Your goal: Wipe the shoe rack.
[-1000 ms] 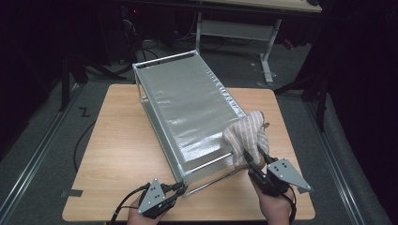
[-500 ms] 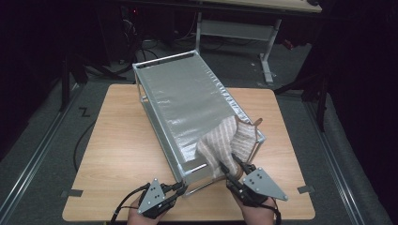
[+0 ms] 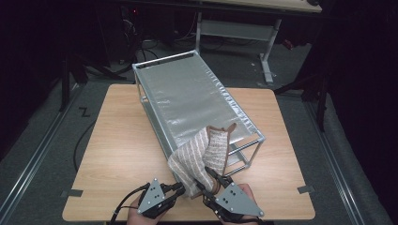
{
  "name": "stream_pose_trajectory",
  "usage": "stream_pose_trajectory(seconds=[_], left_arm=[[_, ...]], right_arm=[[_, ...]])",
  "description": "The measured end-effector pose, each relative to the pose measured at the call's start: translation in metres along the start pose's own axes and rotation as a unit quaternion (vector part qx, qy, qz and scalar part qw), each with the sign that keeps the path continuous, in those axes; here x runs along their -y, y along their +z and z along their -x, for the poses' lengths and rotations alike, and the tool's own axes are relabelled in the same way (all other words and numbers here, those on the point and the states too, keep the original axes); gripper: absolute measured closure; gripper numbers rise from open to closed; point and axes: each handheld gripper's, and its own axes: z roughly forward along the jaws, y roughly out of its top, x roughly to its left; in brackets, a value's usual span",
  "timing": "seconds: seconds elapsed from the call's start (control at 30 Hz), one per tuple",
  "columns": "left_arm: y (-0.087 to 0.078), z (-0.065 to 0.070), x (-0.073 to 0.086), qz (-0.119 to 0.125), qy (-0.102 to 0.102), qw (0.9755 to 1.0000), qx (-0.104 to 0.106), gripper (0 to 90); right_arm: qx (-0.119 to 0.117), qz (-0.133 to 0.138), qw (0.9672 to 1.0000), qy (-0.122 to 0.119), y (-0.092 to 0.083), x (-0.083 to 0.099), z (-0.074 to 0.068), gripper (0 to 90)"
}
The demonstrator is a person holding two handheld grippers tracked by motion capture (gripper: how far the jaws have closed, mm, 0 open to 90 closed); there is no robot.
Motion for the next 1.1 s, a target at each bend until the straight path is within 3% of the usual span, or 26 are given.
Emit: stream_pose_trajectory(seconds=[0.2,0.4,0.67,1.0,1.03,1.1], left_arm=[[0.0,0.0,0.0,0.0,0.0,1.0,0.0,80.2],[0.0,0.0,0.0,-0.001,0.0,1.0,0.001,80.2],[0.0,0.0,0.0,-0.001,-0.001,1.0,0.001,80.3],[0.0,0.0,0.0,-0.001,-0.001,1.0,0.002,80.2],[-0.001,-0.002,-0.001,-0.007,0.012,0.9999,0.0,80.2],[-0.001,-0.002,-0.001,-0.008,0.013,0.9999,0.0,80.2]], right_arm=[[0.035,-0.006,0.9991,0.021,-0.002,0.006,0.024,61.0],[0.084,-0.01,0.9951,0.052,-0.009,0.014,0.057,61.0],[0.145,-0.018,0.9844,0.098,-0.022,0.03,0.101,61.1],[0.191,-0.027,0.9747,0.112,-0.032,0.04,0.125,61.2],[0.196,-0.028,0.9737,0.113,-0.033,0.041,0.127,61.3],[0.202,-0.029,0.9718,0.118,-0.035,0.042,0.13,61.3]])
